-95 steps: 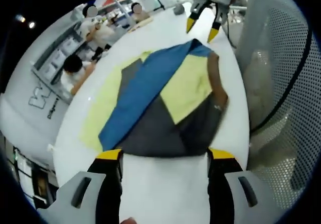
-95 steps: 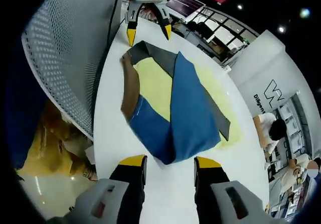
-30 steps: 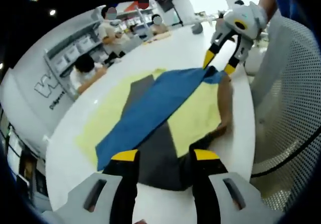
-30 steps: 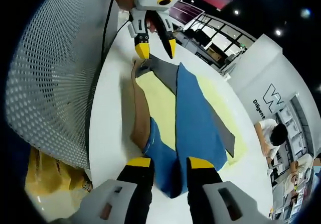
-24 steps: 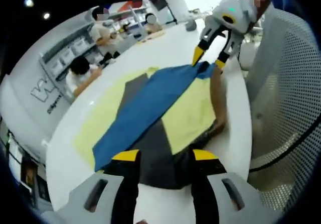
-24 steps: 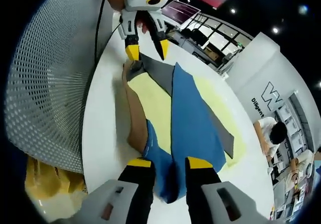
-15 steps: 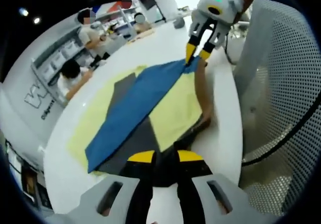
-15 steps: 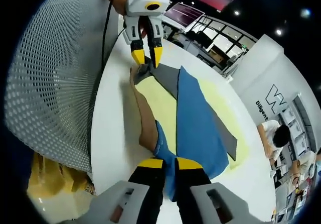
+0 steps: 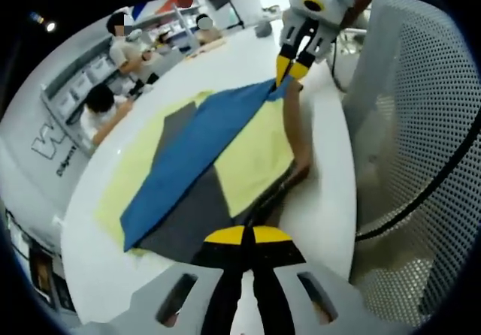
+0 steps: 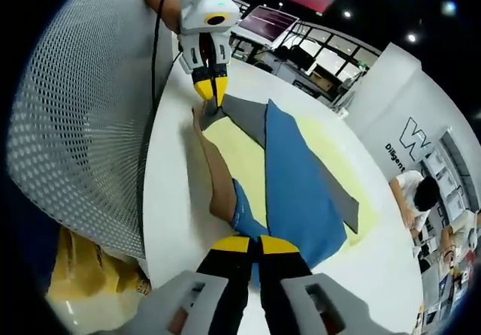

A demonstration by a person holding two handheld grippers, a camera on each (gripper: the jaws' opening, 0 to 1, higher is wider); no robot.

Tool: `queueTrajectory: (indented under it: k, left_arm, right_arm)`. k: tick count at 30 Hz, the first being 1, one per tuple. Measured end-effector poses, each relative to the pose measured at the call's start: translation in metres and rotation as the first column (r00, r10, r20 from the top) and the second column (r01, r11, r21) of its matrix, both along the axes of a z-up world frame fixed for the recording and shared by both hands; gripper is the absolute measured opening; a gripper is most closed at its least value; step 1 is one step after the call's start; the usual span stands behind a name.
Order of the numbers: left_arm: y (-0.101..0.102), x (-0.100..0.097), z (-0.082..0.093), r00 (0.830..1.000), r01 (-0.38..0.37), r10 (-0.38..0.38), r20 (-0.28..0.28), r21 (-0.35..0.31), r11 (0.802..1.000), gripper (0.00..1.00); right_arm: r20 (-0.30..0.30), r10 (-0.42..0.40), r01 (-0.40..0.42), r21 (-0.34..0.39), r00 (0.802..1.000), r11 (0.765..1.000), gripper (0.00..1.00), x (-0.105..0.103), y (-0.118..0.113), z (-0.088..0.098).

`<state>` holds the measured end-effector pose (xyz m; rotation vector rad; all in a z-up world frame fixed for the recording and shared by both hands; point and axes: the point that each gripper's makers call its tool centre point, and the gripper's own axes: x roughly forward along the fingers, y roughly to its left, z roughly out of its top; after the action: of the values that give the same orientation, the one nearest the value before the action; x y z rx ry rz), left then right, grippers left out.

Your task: Fold the garment on the visible template until the final outline fits inside the template.

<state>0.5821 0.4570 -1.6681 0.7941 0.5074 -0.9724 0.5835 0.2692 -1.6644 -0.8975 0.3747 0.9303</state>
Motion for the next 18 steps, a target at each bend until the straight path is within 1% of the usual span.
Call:
queueTrajectory:
  k: [1,2,3,4,6,7,9,10,11,13,14,15,16,18]
  left_arm:
    - [0.000,0.001,0.000,1.000,-0.003,0.003,0.003,0.002,1.000,0.07]
    - [0.001,0.002,0.000,1.000,-0.008,0.008,0.008,0.004,1.000,0.10]
    - [0.001,0.002,0.000,1.000,-0.011,0.011,0.009,0.005,1.000,0.15]
    - [0.002,0.003,0.000,1.000,-0.019,0.019,0.009,0.006,1.000,0.18]
    - [0.004,0.005,0.001,0.999,-0.030,0.030,0.016,0.006,1.000,0.22]
    - [0.004,0.006,0.001,0.999,-0.032,0.032,0.017,0.005,0.999,0.24]
    - [0.005,0.006,0.002,0.999,-0.035,0.035,0.017,0.005,0.999,0.28]
    - [0.006,0.006,0.001,0.999,-0.039,0.039,0.012,0.004,0.999,0.30]
    - [0.008,0.009,0.001,0.998,-0.067,0.067,0.003,-0.019,0.998,0.30]
    - [0.010,0.011,0.001,0.996,-0.088,0.087,-0.014,-0.030,0.996,0.33]
    - [0.011,0.012,0.001,0.996,-0.093,0.092,-0.015,-0.034,0.995,0.33]
    - [0.010,0.011,0.001,0.996,-0.093,0.092,-0.020,-0.036,0.995,0.31]
    - [0.008,0.007,-0.001,0.995,-0.087,0.085,-0.048,-0.043,0.995,0.27]
    - [0.007,0.003,-0.005,0.995,-0.071,0.068,-0.072,-0.031,0.997,0.16]
  right_arm:
    - [-0.002,-0.015,0.015,-0.004,1.000,1.000,0.28,0.003,-0.002,-0.002]
    - [-0.008,-0.039,0.039,0.011,0.999,0.999,0.26,0.004,-0.004,-0.002]
    - [-0.008,-0.024,0.024,0.003,1.000,1.000,0.23,0.005,-0.004,-0.001]
    - [-0.015,-0.027,0.027,0.001,1.000,1.000,0.20,0.005,-0.004,-0.002]
    - [-0.022,-0.023,0.022,-0.029,1.000,0.999,0.20,0.006,-0.006,-0.006]
    - [-0.023,-0.021,0.021,-0.022,1.000,1.000,0.19,0.007,-0.006,-0.005]
    - [-0.025,-0.017,0.017,-0.009,1.000,1.000,0.21,0.008,-0.005,-0.004]
    - [-0.042,-0.031,0.031,0.001,0.999,1.000,0.24,0.008,-0.005,-0.005]
    - [-0.059,-0.056,0.058,0.025,0.997,0.998,0.26,0.010,-0.006,0.000]
    - [-0.068,-0.076,0.080,0.043,0.995,0.996,0.27,0.015,-0.008,0.002]
    - [-0.102,-0.092,0.099,0.066,0.991,0.993,0.27,0.013,-0.008,0.003]
    - [-0.109,-0.098,0.106,0.070,0.989,0.992,0.24,0.013,-0.009,0.003]
    - [-0.124,-0.103,0.112,0.067,0.987,0.991,0.20,0.013,-0.010,0.001]
    - [-0.141,-0.106,0.115,0.058,0.984,0.992,0.11,0.011,-0.012,-0.003]
